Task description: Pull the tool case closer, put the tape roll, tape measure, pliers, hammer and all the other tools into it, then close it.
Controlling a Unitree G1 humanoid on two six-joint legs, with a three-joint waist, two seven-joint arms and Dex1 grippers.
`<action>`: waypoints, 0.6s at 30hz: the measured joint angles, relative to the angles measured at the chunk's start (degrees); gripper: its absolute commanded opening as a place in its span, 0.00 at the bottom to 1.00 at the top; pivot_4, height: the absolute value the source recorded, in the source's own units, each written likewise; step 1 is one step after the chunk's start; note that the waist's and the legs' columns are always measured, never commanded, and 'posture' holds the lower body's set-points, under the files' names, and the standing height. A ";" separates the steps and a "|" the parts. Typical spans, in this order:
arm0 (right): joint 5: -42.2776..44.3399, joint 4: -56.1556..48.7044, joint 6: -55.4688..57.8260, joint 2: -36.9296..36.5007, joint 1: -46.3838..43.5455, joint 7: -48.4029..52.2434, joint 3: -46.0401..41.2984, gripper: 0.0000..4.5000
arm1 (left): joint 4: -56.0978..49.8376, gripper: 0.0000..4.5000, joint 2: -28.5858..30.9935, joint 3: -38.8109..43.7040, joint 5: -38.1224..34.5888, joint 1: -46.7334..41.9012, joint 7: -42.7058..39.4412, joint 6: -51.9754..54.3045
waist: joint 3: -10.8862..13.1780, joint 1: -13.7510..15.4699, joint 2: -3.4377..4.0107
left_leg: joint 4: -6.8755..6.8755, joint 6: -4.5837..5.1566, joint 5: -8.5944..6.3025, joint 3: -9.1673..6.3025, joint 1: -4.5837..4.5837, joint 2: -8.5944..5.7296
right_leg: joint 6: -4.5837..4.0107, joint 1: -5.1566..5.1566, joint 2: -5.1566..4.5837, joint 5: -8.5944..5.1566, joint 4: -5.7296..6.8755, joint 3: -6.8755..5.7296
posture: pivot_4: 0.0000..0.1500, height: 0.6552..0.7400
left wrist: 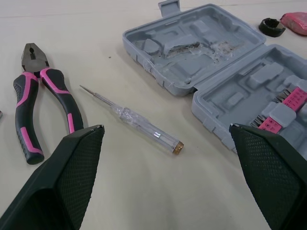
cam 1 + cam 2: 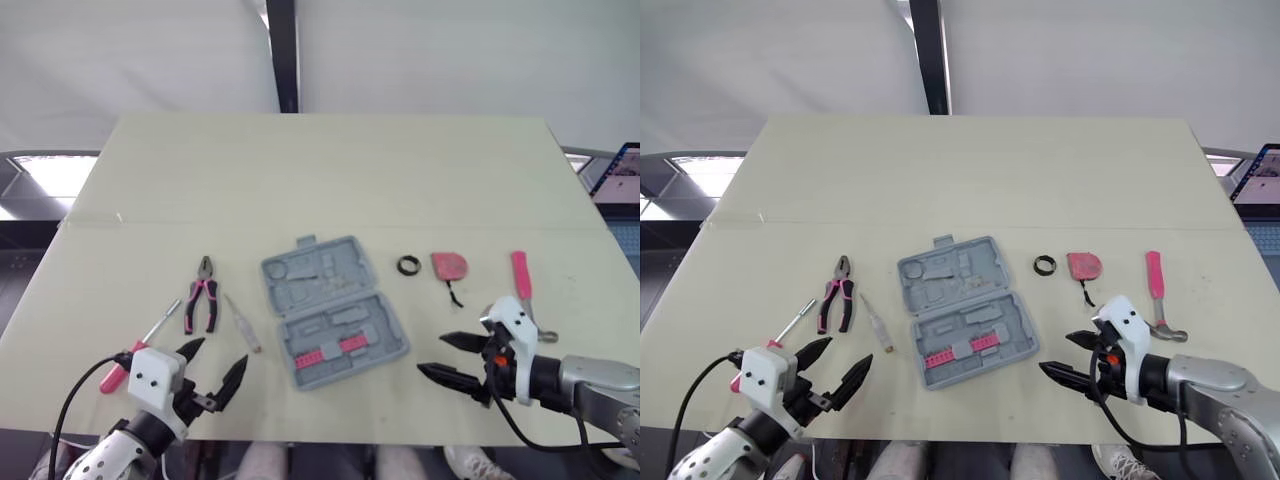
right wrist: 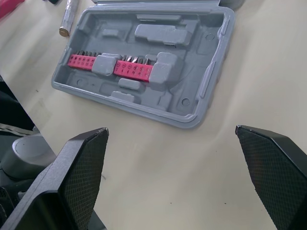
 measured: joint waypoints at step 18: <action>0.42 1.12 0.16 -0.02 -4.73 0.18 1.05 0.15 | -0.39 0.00 3.77 1.89 -8.06 -6.96 0.34 8.50 | 0.00 -0.09 0.00 | 0.02 0.00 0.00 0.00 0.03 0.00 | 0.00 0.00 0.00 0.00 0.15 0.03 | 1.00 1.00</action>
